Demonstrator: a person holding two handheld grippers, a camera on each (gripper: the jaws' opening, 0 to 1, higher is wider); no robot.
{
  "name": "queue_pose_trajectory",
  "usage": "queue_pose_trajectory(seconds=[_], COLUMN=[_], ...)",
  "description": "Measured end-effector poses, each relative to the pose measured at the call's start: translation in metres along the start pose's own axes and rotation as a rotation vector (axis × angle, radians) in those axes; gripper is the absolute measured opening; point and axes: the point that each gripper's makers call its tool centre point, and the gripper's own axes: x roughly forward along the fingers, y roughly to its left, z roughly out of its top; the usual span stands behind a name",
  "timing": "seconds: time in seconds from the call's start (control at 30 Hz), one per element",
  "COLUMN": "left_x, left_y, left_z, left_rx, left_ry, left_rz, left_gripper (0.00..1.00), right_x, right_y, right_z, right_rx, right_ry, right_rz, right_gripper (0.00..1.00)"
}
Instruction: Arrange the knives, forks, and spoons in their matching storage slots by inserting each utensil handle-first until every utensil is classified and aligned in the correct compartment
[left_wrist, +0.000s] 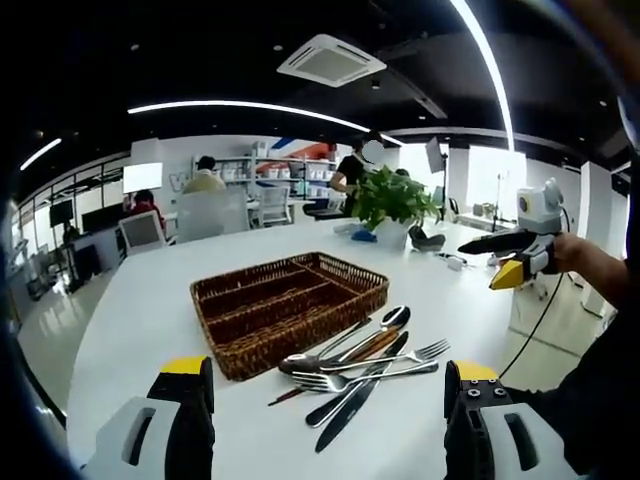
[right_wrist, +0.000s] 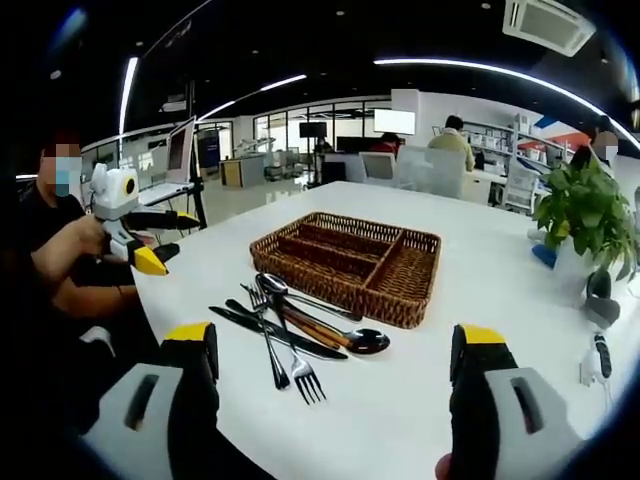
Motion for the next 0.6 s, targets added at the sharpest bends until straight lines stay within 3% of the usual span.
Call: queue_pose_trajectory(seconds=[0.6], left_x=[0.0049], left_y=[-0.0035], left_z=[-0.0049], left_rx=[0.006], left_ry=[0.010], left_rz=[-0.027], left_gripper=[1.00], right_x=[-0.0021], right_y=[0.0076], right_z=[-0.0007], right_rx=[0.026], right_ry=[-0.007], right_rz=[0.022], right_gripper=[0.94])
